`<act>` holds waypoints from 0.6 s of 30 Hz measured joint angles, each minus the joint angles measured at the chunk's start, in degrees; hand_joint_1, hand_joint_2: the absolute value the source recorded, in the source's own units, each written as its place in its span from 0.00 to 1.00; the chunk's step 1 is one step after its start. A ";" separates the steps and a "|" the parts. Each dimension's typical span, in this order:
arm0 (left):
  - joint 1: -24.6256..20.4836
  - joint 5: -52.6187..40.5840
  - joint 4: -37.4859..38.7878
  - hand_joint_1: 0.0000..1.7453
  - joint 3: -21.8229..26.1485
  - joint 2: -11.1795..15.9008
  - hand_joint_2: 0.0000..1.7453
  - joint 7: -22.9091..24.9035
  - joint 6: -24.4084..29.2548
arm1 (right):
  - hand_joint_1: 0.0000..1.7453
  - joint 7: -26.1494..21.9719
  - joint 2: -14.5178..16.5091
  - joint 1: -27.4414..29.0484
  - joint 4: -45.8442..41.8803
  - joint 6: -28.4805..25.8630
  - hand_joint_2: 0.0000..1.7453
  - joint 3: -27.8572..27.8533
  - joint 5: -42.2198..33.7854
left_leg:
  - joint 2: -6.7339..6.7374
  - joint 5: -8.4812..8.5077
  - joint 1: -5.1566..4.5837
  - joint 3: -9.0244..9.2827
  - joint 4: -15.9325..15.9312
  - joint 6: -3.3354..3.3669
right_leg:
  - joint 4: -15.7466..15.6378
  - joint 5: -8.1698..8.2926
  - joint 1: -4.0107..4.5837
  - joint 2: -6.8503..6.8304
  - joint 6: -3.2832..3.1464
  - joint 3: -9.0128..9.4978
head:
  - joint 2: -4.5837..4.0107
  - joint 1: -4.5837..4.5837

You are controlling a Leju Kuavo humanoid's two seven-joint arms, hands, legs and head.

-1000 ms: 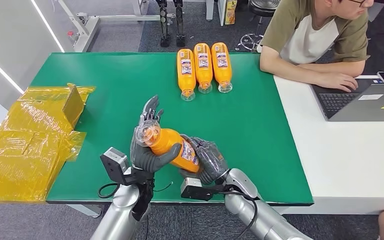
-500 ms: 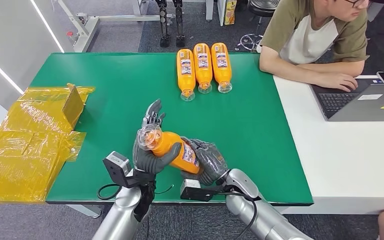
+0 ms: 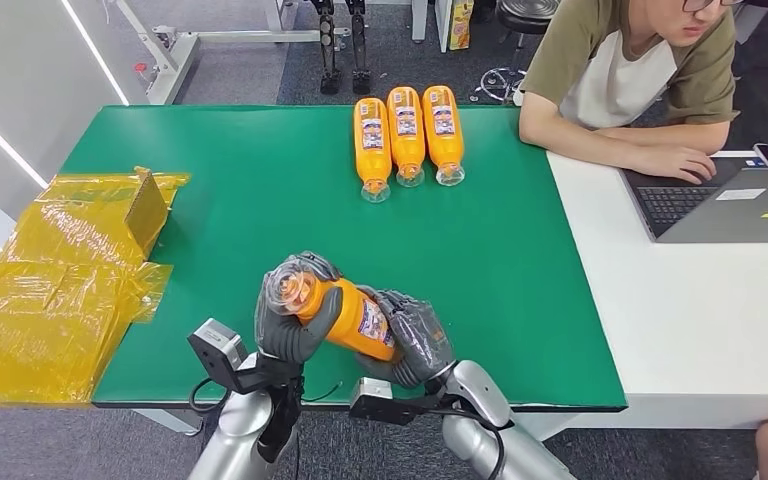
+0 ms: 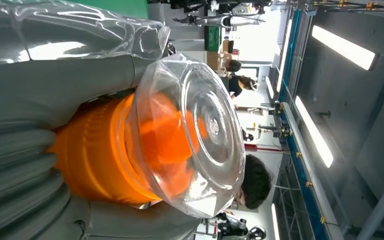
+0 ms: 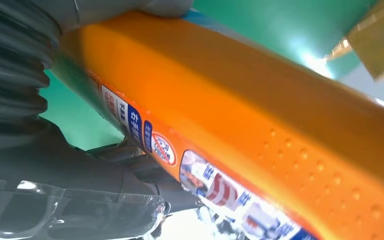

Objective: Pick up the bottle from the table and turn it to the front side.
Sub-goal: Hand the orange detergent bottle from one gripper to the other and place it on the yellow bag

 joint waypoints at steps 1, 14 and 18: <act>0.11 0.01 -0.86 1.00 0.00 0.04 1.00 0.48 0.25 | 0.07 -0.12 0.48 0.49 -0.27 -1.55 1.00 -0.39 -0.21 | 0.00 0.00 0.00 0.00 0.00 0.00 | 0.00 0.00 0.00 0.00 0.00 0.00 | 0.00 0.01; 3.36 0.51 -11.32 1.00 4.06 1.70 1.00 3.58 10.65 | 0.00 -8.98 6.97 12.05 -13.17 -10.82 1.00 -6.78 -14.90 | 0.00 -0.07 0.03 0.01 -0.03 -0.09 | 0.01 -0.11 0.02 0.02 -0.03 -0.03 | 0.00 0.01; 2.35 -4.41 -12.39 1.00 5.59 3.03 1.00 5.02 16.49 | 0.00 -9.24 7.50 13.66 -14.90 -10.82 1.00 -7.65 -15.56 | 0.01 -0.06 0.04 0.02 -0.03 -0.10 | 0.02 -0.10 0.02 0.02 -0.05 -0.03 | 0.00 0.01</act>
